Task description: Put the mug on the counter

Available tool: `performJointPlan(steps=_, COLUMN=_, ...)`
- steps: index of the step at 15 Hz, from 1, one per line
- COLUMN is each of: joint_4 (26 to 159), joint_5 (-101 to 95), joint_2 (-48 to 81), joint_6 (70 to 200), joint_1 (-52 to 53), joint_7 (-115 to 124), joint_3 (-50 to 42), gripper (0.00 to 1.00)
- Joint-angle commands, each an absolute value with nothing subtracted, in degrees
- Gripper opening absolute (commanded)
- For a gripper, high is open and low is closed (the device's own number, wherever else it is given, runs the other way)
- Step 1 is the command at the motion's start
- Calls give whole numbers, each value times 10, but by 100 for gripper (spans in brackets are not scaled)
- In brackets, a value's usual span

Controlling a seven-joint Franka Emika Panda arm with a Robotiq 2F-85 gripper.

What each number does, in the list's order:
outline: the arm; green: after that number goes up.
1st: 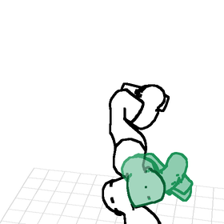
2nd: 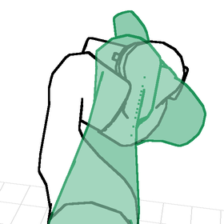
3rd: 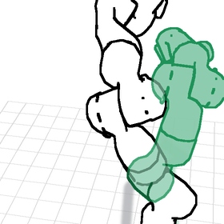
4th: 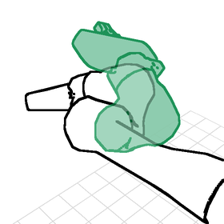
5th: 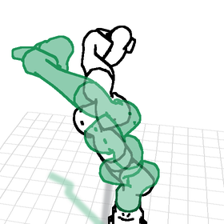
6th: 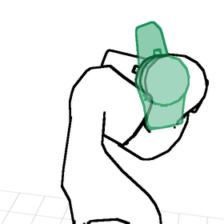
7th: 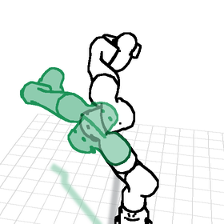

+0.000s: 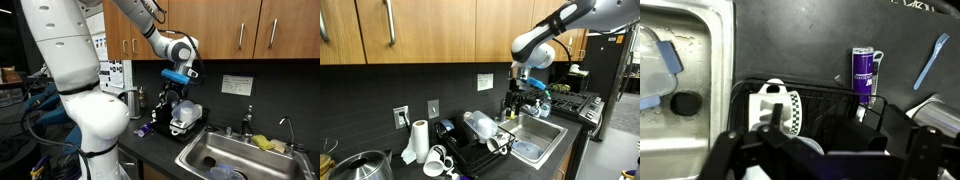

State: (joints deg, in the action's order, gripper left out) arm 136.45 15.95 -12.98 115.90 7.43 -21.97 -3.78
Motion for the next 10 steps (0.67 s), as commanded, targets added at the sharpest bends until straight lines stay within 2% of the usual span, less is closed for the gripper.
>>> performJointPlan(steps=1, joint_4=1339, joint_5=190, joint_2=-74, joint_6=1163, joint_1=76, joint_7=-246, joint_3=-18, gripper=100)
performJointPlan(steps=10, joint_4=1280, joint_5=117, joint_2=37, joint_6=1153, joint_1=66, joint_7=-187, joint_3=29, gripper=100)
